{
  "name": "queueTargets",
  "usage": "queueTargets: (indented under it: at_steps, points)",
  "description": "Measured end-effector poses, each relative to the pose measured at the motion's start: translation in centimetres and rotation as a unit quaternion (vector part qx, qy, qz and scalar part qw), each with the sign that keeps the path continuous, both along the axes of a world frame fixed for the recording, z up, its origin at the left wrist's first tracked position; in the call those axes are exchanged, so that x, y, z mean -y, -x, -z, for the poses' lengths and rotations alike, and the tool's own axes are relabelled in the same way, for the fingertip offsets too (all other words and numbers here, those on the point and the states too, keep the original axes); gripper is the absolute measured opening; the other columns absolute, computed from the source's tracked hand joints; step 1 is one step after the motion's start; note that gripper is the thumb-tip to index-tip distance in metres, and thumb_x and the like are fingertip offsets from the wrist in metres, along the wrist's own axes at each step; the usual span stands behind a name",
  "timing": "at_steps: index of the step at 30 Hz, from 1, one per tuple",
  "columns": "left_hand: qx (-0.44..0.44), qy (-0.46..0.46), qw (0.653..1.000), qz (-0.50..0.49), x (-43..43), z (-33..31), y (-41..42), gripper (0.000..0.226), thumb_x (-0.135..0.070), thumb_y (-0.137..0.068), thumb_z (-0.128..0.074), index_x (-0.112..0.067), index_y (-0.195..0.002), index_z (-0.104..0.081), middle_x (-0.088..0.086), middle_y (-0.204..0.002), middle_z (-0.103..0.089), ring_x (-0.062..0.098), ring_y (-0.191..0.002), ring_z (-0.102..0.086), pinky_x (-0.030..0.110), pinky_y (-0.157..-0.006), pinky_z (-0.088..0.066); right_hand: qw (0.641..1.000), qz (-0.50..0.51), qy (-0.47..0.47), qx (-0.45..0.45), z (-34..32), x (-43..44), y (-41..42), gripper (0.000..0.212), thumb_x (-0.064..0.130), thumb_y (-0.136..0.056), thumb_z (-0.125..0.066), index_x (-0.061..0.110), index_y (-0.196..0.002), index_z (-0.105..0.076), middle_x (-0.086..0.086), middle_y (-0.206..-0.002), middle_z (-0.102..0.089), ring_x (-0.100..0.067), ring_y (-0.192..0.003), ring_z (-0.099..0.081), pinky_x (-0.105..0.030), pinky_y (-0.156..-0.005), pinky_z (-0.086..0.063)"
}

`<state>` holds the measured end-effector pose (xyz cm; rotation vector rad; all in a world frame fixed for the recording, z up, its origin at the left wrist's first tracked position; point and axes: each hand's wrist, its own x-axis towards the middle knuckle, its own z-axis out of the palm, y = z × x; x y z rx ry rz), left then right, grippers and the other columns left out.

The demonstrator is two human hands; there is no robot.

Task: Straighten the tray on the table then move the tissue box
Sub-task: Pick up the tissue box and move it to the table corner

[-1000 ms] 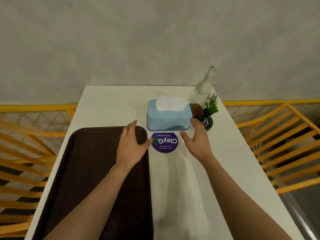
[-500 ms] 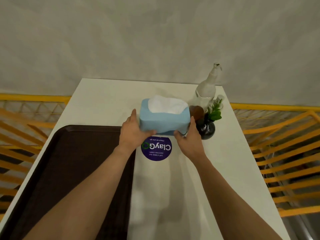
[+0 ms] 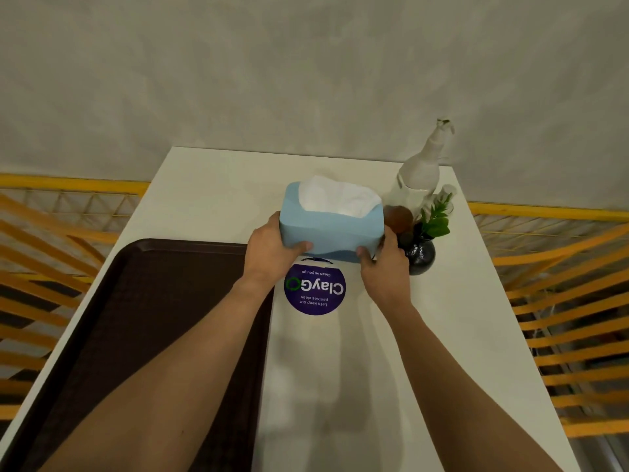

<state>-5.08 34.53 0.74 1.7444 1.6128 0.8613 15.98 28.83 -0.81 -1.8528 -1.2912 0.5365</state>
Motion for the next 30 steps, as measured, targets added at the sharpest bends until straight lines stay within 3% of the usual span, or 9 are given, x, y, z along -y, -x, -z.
queueTargets:
  at_steps: [5, 11, 16, 19, 23, 27, 30]
  points:
    - [0.020, -0.019, 1.000, -0.001, -0.3, -1.6, 1.3, 0.071, -0.036, -0.075, -0.086, -0.015, -0.134, -0.053, 0.001, -0.123, -0.065, 0.010, -0.100, -0.054, 0.014, -0.073, -0.041, 0.999, -0.013, -0.043, -0.006, -1.5, -0.5, 1.2, 0.056, 0.022, -0.097, -0.066, 0.017, -0.147, -0.040, -0.005, -0.131, -0.062, -0.023, -0.117, -0.059, -0.026, -0.087, -0.044]
    - [0.044, -0.041, 0.998, -0.007, -1.3, -2.9, 4.9, 0.069, -0.031, -0.075, -0.087, -0.014, -0.133, -0.055, 0.002, -0.123, -0.065, 0.012, -0.102, -0.056, 0.021, -0.080, -0.045, 0.997, -0.032, -0.075, -0.007, -2.9, -2.0, 4.4, 0.055, 0.029, -0.097, -0.066, 0.022, -0.145, -0.041, 0.001, -0.135, -0.060, -0.002, -0.108, -0.048, -0.020, -0.086, -0.043]
    - [0.043, -0.063, 0.997, -0.017, -2.7, -3.5, 9.4, 0.068, -0.034, -0.074, -0.087, -0.014, -0.131, -0.055, -0.007, -0.115, -0.060, 0.011, -0.101, -0.055, 0.013, -0.075, -0.041, 0.995, -0.055, -0.080, -0.024, -3.5, -3.8, 8.9, 0.055, 0.032, -0.098, -0.065, 0.025, -0.146, -0.038, 0.002, -0.137, -0.059, -0.016, -0.118, -0.059, -0.033, -0.094, -0.051]
    - [0.035, -0.061, 0.997, -0.024, -3.5, -3.9, 12.6, 0.068, -0.035, -0.074, -0.087, -0.014, -0.131, -0.055, -0.004, -0.117, -0.062, 0.010, -0.100, -0.054, 0.014, -0.076, -0.040, 0.994, -0.073, -0.071, -0.033, -3.6, -5.1, 11.7, 0.054, 0.033, -0.098, -0.064, 0.025, -0.145, -0.039, 0.003, -0.136, -0.059, -0.016, -0.119, -0.058, -0.025, -0.090, -0.048]
    - [0.031, -0.065, 0.997, -0.028, -5.1, -4.2, 16.9, 0.069, -0.034, -0.075, -0.086, -0.014, -0.133, -0.055, 0.002, -0.123, -0.064, 0.009, -0.103, -0.053, 0.014, -0.077, -0.042, 0.994, -0.081, -0.065, -0.044, -3.6, -7.1, 15.8, 0.054, 0.035, -0.098, -0.064, 0.026, -0.145, -0.040, 0.008, -0.133, -0.058, -0.004, -0.111, -0.052, -0.012, -0.084, -0.041]
    - [0.032, -0.064, 0.997, -0.028, -7.2, -4.4, 20.8, 0.068, -0.033, -0.074, -0.087, -0.014, -0.131, -0.056, 0.002, -0.122, -0.066, 0.013, -0.103, -0.057, 0.022, -0.078, -0.047, 0.994, -0.078, -0.065, -0.050, -3.8, -9.2, 19.9, 0.054, 0.035, -0.097, -0.064, 0.029, -0.144, -0.039, 0.017, -0.125, -0.054, -0.002, -0.111, -0.051, -0.019, -0.088, -0.041]
    - [0.030, -0.065, 0.997, -0.027, -10.0, -4.5, 24.1, 0.068, -0.035, -0.073, -0.087, -0.015, -0.130, -0.056, -0.003, -0.115, -0.064, 0.013, -0.099, -0.056, 0.021, -0.074, -0.045, 0.995, -0.073, -0.064, -0.036, -4.2, -11.4, 23.1, 0.056, 0.033, -0.097, -0.065, 0.026, -0.146, -0.039, 0.005, -0.137, -0.057, -0.016, -0.121, -0.057, -0.027, -0.094, -0.045]
